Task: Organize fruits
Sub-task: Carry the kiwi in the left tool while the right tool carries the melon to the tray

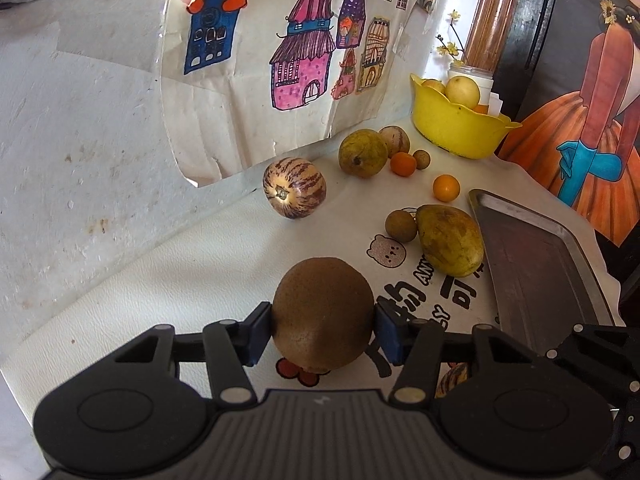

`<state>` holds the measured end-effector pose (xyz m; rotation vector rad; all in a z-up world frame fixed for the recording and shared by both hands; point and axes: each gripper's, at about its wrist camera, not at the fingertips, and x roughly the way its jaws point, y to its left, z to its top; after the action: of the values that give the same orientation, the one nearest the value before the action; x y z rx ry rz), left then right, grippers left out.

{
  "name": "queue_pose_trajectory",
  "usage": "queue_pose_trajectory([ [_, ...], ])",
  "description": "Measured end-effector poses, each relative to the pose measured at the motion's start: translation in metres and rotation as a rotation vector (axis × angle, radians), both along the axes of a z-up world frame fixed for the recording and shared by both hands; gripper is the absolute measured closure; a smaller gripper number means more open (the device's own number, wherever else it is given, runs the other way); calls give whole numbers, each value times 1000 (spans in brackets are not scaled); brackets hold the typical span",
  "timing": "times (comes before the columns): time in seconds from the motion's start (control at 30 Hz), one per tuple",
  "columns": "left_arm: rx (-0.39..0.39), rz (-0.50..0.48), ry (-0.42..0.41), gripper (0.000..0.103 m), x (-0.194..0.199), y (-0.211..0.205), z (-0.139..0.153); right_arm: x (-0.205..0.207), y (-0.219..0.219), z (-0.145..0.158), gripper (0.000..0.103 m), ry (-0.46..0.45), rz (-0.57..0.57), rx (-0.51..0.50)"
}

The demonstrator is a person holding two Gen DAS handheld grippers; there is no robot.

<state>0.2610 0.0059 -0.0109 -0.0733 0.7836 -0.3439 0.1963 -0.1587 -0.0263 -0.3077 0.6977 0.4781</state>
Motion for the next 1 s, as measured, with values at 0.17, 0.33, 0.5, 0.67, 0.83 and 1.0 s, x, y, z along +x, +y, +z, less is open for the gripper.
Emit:
queue_pose_trajectory([
  [0.17, 2, 0, 1, 44, 1, -1, 0, 3, -1, -1, 47, 1, -1, 11],
  [0.33, 9, 21, 7, 45, 0, -4, 1, 0, -1, -1, 48, -17, -14, 23],
  [0.5, -35, 59, 42, 45, -3, -1, 3, -11, -8, 5, 48, -29, -24, 68],
  [0.67, -46, 65, 37, 45, -9, -13, 11, -25, -35, 23, 48, -39, -66, 135],
  [0.83, -71, 47, 11, 45, -11, -41, 27, -34, -81, 43, 48, -71, -158, 152],
  [1.0, -106, 5, -1, 45, 0, -80, 33, -28, -132, 56, 48, -107, -277, 94],
])
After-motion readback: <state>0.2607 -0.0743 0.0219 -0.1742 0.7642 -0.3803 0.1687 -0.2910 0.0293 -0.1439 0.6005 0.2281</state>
